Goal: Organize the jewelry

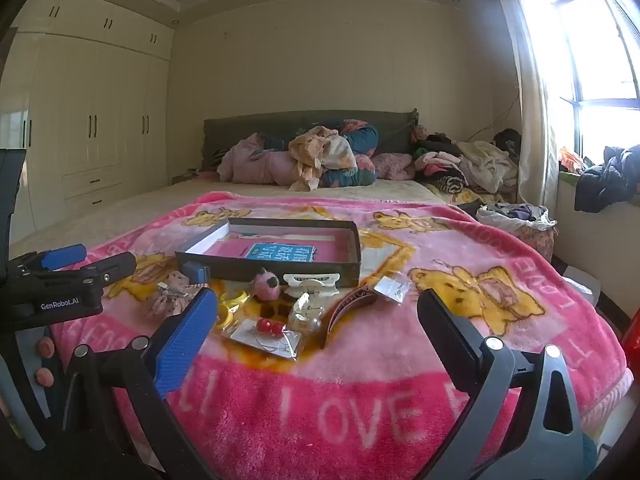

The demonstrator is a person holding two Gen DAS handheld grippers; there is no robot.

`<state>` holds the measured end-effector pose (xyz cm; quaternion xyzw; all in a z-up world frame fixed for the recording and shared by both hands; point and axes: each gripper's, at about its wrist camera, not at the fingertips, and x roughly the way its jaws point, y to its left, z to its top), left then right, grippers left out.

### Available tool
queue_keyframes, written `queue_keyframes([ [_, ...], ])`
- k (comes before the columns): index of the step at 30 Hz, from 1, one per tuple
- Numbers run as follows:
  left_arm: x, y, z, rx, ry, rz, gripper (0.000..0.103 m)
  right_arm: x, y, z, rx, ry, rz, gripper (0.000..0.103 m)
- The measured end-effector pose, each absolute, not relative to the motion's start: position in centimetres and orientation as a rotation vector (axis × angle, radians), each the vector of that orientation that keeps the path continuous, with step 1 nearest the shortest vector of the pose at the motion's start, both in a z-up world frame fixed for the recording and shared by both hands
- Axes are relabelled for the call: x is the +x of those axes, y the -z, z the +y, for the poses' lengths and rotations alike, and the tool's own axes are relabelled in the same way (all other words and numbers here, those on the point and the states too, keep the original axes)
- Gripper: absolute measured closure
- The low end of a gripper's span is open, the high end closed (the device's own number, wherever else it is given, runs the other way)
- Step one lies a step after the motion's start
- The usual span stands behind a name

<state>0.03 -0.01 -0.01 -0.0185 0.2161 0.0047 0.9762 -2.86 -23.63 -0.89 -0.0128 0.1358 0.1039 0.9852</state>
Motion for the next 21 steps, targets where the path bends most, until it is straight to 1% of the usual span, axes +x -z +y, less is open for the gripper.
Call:
queue_keyframes([
  [21, -0.03, 0.01, 0.00, -0.040, -0.007, 0.438, 0.010, -2.66, 0.97, -23.70, -0.023, -0.209, 0.285, 0.006],
])
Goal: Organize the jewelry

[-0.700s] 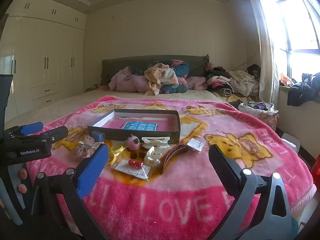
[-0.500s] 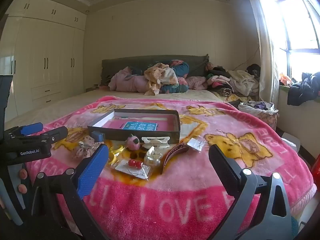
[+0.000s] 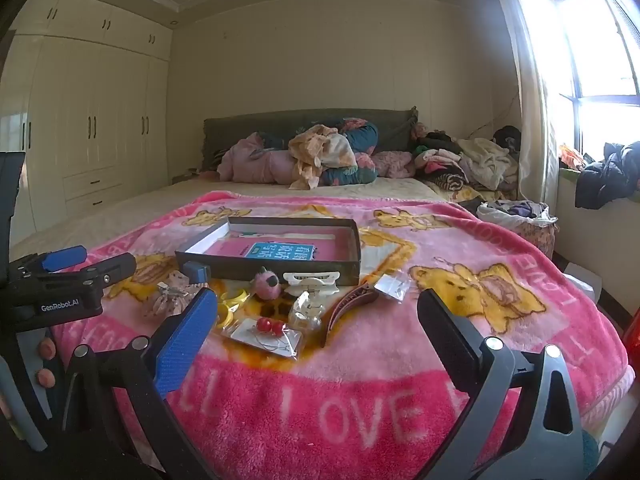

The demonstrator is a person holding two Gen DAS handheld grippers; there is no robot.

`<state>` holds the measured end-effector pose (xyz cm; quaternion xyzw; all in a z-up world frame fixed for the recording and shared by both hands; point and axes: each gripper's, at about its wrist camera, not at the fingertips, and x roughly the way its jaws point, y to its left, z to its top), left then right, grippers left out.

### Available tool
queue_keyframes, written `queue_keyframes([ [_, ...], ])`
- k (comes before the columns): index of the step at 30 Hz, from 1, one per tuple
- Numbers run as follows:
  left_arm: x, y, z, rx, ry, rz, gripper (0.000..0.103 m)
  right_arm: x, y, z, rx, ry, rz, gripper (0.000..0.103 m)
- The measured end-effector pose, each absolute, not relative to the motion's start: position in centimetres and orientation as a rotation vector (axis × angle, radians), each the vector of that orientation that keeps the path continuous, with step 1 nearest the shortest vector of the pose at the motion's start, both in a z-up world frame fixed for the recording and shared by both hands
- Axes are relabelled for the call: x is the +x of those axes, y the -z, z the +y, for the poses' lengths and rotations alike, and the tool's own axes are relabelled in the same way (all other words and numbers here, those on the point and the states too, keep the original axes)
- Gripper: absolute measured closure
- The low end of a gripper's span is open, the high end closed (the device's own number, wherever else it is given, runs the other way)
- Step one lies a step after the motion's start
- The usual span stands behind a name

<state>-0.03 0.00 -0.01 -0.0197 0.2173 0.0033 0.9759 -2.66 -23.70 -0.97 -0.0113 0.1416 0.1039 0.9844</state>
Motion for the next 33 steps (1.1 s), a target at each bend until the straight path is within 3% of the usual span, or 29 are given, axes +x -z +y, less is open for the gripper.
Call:
queue_keyframes([
  [33, 0.21, 0.29, 0.14, -0.032, 0.000, 0.445, 0.010, -2.56, 1.33, -23.70, -0.018, -0.213, 0.294, 0.006],
])
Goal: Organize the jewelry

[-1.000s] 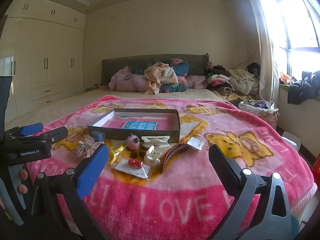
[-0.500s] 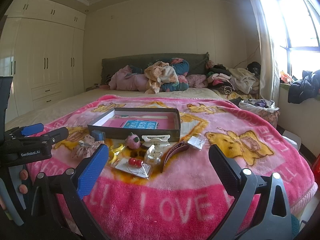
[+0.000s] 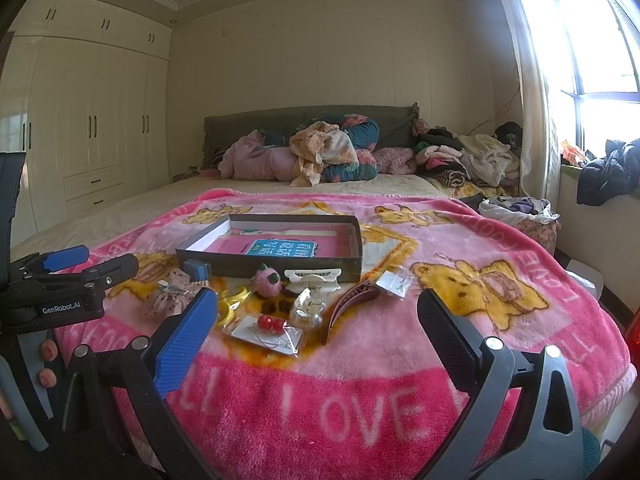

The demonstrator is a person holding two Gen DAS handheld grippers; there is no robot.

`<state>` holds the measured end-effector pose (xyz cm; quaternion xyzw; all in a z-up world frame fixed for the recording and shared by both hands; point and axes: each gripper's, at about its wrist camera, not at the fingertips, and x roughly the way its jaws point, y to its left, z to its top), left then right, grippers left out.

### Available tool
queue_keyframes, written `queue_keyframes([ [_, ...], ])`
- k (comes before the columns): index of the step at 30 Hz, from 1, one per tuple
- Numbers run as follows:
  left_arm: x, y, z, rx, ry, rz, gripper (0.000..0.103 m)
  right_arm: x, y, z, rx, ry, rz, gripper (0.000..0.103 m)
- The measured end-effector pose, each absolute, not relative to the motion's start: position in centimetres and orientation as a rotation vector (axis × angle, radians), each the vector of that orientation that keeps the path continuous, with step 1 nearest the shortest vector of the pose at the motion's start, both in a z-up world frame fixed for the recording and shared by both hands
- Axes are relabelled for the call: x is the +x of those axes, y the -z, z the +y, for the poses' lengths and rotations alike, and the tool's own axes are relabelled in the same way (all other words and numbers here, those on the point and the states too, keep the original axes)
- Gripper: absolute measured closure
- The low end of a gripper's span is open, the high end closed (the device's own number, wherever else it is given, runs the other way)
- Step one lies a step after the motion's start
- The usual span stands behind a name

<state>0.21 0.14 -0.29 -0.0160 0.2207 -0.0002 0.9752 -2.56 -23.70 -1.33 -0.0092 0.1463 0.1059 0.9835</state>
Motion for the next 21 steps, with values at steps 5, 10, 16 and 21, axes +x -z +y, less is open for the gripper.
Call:
queue_keyframes([
  [5, 0.12, 0.34, 0.10, -0.033, 0.000, 0.445, 0.010, -2.57, 1.36, -23.67, -0.018, -0.213, 0.296, 0.006],
  [10, 0.10, 0.35, 0.07, -0.029, -0.004, 0.445, 0.010, -2.59, 1.35, -23.74, -0.018, -0.213, 0.296, 0.006],
  [16, 0.12, 0.35, 0.03, -0.030, -0.004, 0.445, 0.010, -2.60, 1.22, -23.83, -0.017, -0.215, 0.297, 0.006],
  [21, 0.49, 0.71, 0.00, -0.043, -0.001, 0.455, 0.010, -2.43, 1.60, -23.48, -0.021, -0.216, 0.305, 0.006],
])
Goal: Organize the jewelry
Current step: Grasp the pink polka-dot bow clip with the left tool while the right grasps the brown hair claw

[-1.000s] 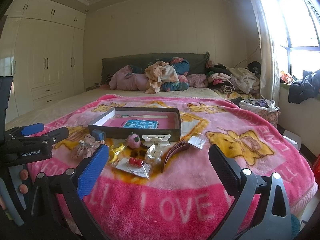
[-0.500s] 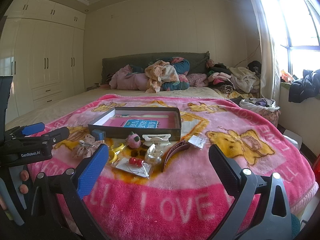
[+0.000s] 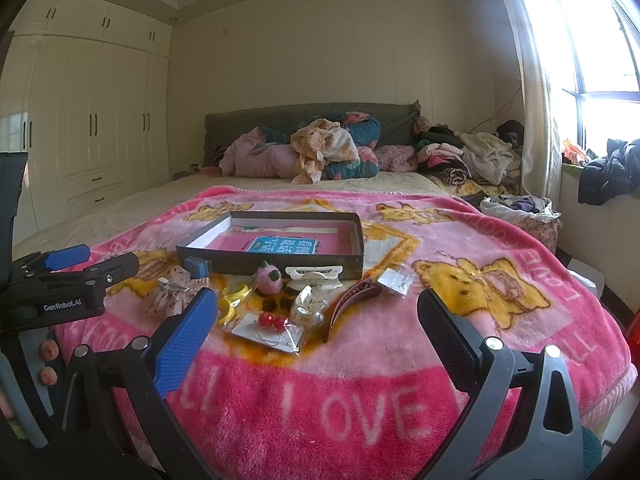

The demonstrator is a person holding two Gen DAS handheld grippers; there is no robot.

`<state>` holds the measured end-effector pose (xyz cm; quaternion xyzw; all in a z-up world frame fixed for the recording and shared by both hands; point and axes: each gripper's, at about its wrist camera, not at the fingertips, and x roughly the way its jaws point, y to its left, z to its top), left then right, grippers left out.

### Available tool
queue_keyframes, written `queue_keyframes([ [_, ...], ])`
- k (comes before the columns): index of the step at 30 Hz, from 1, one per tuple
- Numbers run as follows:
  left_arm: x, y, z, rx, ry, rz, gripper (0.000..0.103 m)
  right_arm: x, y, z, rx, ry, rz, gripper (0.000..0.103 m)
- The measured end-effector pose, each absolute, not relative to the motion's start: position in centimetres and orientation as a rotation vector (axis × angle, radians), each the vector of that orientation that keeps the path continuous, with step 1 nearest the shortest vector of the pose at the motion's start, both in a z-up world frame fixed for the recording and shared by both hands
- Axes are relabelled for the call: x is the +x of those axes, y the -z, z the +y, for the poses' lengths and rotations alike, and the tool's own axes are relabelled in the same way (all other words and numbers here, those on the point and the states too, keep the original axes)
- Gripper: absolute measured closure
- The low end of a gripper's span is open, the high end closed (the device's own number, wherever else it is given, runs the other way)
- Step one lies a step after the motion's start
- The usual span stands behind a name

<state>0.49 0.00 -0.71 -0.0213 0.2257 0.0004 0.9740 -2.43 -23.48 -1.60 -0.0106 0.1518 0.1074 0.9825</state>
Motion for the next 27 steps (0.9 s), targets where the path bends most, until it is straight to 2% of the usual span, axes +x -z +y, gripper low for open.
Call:
queue_keyframes([
  [27, 5.6, 3.4, 5.2, -0.120, -0.003, 0.582, 0.010, 7.2, 2.9, -20.8, -0.048, -0.228, 0.506, 0.006],
])
